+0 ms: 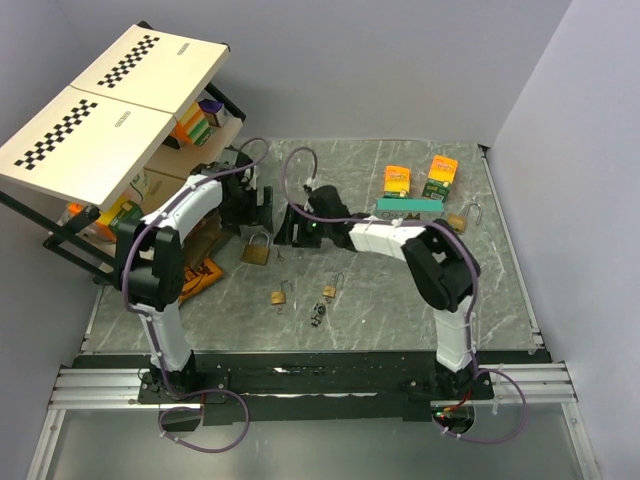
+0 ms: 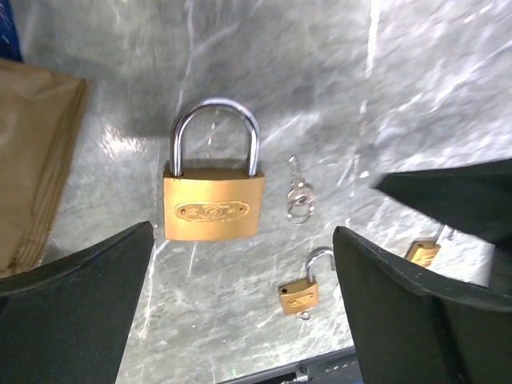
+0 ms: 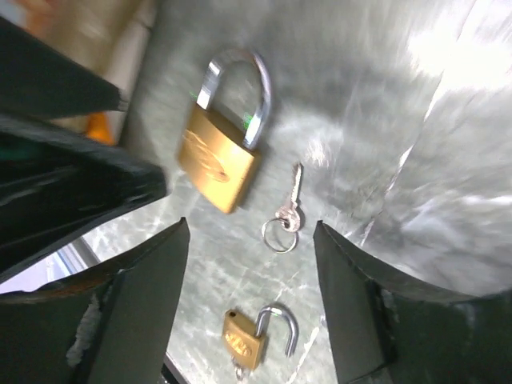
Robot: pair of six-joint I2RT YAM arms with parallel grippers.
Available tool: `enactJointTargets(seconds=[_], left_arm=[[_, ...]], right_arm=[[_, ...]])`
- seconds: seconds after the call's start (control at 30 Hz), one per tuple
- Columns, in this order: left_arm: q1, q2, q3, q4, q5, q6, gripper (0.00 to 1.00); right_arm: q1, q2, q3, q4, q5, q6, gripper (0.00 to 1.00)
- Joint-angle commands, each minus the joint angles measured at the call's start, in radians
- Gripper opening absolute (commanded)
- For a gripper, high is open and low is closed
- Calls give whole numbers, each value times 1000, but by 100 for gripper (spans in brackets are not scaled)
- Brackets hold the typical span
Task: Lock with the key
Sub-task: Place the key at the center of the board, then pick up the lock from the center of the board.
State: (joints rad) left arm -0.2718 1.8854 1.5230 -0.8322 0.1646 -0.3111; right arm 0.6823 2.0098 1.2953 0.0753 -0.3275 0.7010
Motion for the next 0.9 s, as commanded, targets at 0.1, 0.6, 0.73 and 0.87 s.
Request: enactJointTargets(seconds=[0.1,0.6,0.73,0.87], left_arm=[[3,-100,66,73,18,30,96],[3,-253,-6,383,110,66,96],[5,-232,52,367,125,84,96],[11,-239,59,422,142,99,96]], right_arm=[[-116,-287,-51,-69,-35,-193,75],[-611,-721,-221,-449,188,-495,100],[-798,-704,-251,-508,265,-485,100],[-895,-643,-245,-519,263,-532,100]])
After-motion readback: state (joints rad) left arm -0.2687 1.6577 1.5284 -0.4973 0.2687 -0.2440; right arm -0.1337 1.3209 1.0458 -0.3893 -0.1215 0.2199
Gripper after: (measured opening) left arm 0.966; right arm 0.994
